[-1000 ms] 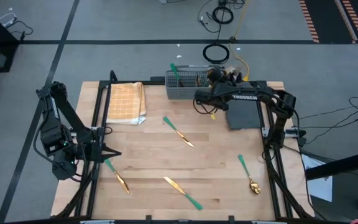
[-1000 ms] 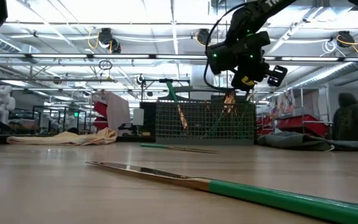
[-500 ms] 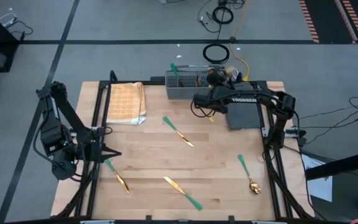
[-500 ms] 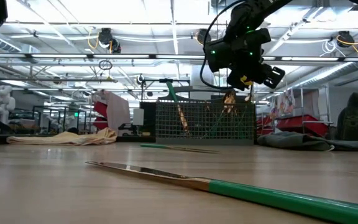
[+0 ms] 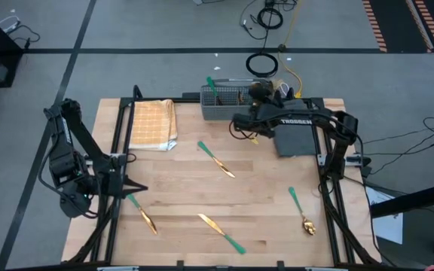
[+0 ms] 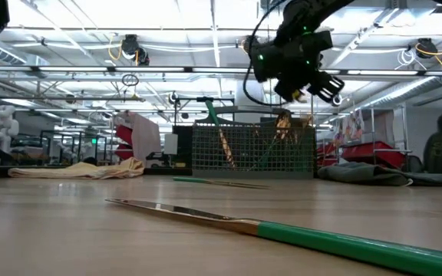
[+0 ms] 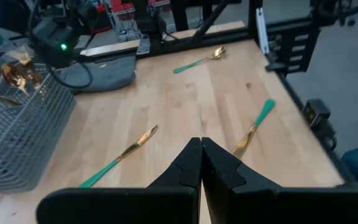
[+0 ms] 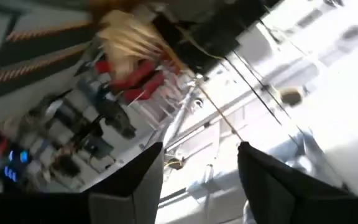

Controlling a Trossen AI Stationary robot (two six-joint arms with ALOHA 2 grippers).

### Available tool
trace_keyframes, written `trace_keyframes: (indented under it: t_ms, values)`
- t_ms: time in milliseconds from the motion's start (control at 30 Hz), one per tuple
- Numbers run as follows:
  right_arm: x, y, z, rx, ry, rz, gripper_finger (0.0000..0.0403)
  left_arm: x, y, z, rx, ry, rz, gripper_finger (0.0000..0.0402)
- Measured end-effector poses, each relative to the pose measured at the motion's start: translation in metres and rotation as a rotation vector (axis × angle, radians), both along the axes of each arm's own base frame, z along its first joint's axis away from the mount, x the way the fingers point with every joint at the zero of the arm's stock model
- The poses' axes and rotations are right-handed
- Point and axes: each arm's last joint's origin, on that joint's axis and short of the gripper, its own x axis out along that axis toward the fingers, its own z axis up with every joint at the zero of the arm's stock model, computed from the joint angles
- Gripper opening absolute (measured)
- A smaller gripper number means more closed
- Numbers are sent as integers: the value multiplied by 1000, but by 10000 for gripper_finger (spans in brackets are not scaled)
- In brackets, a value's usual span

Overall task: Sort silverware
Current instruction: Put the knife into the middle left section of the dish rack

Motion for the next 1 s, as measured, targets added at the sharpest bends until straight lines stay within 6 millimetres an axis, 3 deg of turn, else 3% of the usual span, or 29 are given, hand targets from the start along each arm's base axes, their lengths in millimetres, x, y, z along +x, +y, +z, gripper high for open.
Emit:
trace_keyframes:
  t_ms: [233, 400, 533, 667, 833, 1000]
  values:
    - [26, 21, 51, -139, -427, 78, 187, 21, -14, -6, -33, 11, 45, 11]
    - [41, 49, 89, -171, -733, 152, 187, 54, -23, -36, -149, 183, 205, 11]
    - [48, 70, 111, -75, -922, 189, 187, 73, -24, -68, -322, 396, 448, 11]
    - [51, 89, 126, 24, -1070, 214, 187, 79, -31, -98, -409, 586, 674, 11]
    - [53, 109, 131, 111, -1151, 245, 187, 72, -39, -126, -306, 974, 720, 11]
    - [52, 126, 130, 153, -1181, 269, 187, 66, -45, -141, -246, 1011, 887, 6]
